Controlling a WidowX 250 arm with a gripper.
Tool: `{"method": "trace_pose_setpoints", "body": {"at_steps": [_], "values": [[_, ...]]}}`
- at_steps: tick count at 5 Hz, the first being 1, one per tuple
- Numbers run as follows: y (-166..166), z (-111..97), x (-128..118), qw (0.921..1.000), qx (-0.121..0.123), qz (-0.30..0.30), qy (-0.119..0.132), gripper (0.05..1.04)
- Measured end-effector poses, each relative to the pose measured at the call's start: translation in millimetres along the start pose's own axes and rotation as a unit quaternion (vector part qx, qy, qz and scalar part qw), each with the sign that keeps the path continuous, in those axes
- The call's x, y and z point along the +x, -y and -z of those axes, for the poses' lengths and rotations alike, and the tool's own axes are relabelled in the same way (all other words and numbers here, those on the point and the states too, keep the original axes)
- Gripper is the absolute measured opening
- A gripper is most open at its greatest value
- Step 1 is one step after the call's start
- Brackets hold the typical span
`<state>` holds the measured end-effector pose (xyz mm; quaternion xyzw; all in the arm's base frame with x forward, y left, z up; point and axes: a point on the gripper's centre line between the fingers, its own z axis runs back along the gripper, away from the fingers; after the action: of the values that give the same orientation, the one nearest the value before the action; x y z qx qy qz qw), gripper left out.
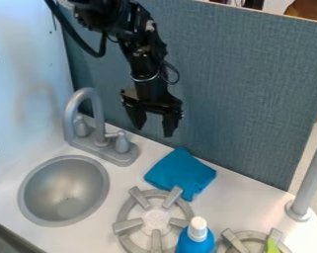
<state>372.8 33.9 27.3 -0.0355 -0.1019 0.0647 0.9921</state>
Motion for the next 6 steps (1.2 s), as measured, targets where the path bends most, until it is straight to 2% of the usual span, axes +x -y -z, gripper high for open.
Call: {"method": "trace_pose_setpoints", "body": {"at_steps": [1, 2, 3, 4, 6], "values": [[-1.3, 14.0, -8.1, 0.9998, 0.0, 0.0, -0.021, 1.006], [0.0, 30.8, -8.0, 0.9996, -0.008, 0.016, -0.02, 1.006], [-1.2, 44.4, -2.2, 0.9994, -0.008, 0.034, -0.008, 1.006], [-4.5, 66.9, 3.1, 0.9992, -0.003, 0.039, 0.006, 1.006], [4.0, 114.3, 11.9, 0.997, -0.043, 0.058, 0.028, 1.006]]}}
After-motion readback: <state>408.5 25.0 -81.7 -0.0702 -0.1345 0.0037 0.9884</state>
